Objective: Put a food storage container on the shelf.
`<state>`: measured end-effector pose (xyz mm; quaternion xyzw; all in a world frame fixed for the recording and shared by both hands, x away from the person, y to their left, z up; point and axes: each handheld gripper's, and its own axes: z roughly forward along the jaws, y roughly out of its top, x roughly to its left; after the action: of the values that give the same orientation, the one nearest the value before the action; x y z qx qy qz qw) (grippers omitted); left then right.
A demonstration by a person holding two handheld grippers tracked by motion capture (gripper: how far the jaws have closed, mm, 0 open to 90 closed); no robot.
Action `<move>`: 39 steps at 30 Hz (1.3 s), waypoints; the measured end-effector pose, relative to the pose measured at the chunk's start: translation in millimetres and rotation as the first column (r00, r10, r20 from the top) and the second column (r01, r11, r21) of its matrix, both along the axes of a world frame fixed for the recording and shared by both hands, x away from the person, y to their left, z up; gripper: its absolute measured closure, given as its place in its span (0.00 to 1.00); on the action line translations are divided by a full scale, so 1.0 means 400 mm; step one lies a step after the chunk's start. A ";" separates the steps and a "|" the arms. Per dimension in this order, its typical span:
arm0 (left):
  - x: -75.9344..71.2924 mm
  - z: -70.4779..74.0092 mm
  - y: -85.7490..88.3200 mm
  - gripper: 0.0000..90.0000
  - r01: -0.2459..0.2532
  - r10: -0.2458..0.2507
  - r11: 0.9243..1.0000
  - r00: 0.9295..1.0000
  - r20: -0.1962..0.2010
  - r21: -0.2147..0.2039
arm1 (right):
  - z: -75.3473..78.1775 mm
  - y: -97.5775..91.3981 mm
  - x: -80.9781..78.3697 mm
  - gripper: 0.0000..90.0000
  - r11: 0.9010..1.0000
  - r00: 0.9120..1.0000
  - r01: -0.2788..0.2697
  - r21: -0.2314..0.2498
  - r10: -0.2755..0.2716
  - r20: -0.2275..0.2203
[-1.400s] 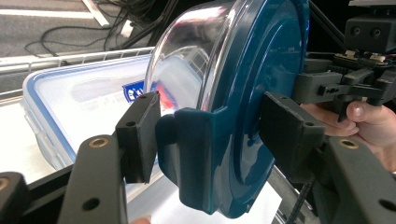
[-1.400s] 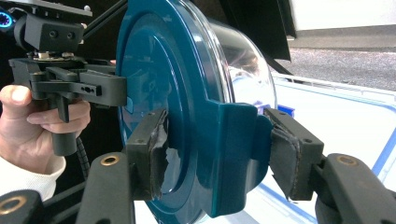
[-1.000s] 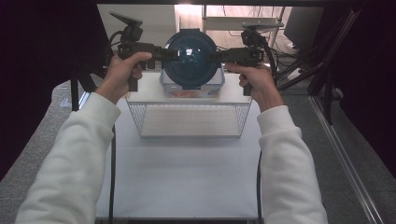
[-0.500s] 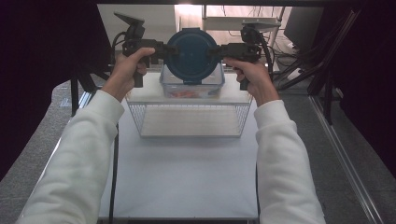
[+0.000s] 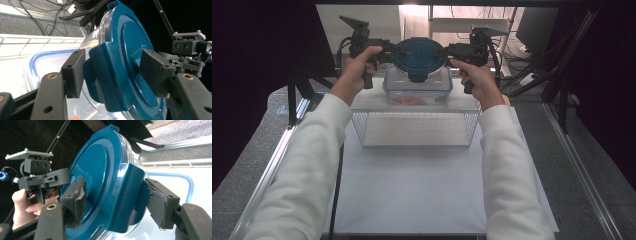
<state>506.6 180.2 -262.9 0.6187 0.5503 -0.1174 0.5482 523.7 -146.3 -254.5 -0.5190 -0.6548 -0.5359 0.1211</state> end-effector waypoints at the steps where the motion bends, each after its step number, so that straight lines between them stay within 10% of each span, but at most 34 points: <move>1: 0.001 -0.003 0.001 0.43 -0.002 0.002 1.000 1.000 0.001 -0.007 | -0.003 -0.001 0.003 0.40 1.000 1.000 0.002 0.003 -0.002 -0.003; 12: 0.005 -0.016 0.002 0.42 -0.003 0.003 1.000 1.000 0.020 -0.027 | -0.009 0.003 0.005 0.38 1.000 1.000 0.022 0.015 -0.022 -0.016; 26: -0.033 -0.003 0.005 0.15 -0.021 0.018 0.999 0.993 0.119 0.025 | 0.015 0.005 -0.031 0.13 0.996 0.993 0.077 -0.041 -0.073 0.096; 32: -0.090 0.016 0.036 0.12 -0.039 0.021 0.995 0.980 0.196 0.088 | 0.034 -0.025 -0.078 0.13 0.997 0.983 0.057 -0.053 -0.047 0.176; 39: -0.202 0.019 0.064 0.13 -0.005 -0.037 0.990 0.957 0.286 0.143 | 0.047 -0.075 -0.170 0.17 0.992 0.953 0.018 -0.124 0.021 0.304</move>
<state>426.0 206.0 -255.5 0.6710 0.4665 0.0088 0.5762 455.8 -176.4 -235.6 -0.4364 -0.6983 -0.5672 -0.0138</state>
